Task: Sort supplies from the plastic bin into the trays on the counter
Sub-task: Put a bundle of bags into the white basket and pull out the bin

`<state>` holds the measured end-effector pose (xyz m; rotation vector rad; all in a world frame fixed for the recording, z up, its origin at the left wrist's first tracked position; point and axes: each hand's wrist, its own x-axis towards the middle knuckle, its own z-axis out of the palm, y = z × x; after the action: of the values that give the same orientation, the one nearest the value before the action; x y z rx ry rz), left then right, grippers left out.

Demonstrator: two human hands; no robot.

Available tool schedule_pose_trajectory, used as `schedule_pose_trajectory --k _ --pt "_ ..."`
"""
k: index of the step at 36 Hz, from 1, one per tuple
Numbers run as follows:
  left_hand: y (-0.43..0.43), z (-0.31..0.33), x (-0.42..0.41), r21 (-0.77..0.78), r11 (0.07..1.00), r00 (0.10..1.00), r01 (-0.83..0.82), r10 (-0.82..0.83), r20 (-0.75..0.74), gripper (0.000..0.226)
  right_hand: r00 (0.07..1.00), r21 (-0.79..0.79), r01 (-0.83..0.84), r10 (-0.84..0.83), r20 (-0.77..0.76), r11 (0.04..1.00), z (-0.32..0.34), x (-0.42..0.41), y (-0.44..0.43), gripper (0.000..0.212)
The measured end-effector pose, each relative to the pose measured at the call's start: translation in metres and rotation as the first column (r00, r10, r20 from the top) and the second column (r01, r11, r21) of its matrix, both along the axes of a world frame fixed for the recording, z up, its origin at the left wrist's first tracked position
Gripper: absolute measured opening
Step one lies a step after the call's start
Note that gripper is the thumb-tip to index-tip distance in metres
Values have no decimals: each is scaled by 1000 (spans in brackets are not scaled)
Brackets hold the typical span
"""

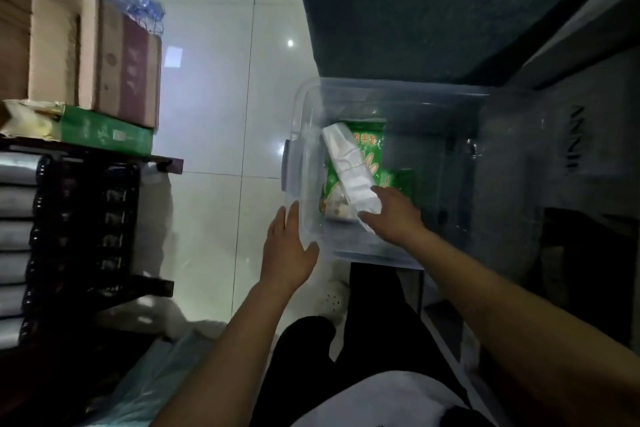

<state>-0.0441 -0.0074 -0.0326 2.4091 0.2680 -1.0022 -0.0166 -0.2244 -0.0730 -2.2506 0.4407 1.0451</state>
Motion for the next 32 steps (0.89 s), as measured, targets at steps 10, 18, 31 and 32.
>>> schedule_pose_trajectory --k 10,18,31,32 --pt "-24 -15 -13 -87 956 954 -281 288 85 85 866 105 492 -472 -166 864 -132 74 21 78" --pt "-9 -16 -12 -126 961 964 -246 255 69 87 897 -225 350 -395 -199 909 -161 96 35 70" --pt "18 2 12 -163 986 999 -38 36 -14 84 881 26 385 -358 -309 923 -66 108 -19 26" --pt "20 7 15 -158 987 999 -36 33 -21 82 852 73 445 -397 -340 893 -51 103 -23 28"
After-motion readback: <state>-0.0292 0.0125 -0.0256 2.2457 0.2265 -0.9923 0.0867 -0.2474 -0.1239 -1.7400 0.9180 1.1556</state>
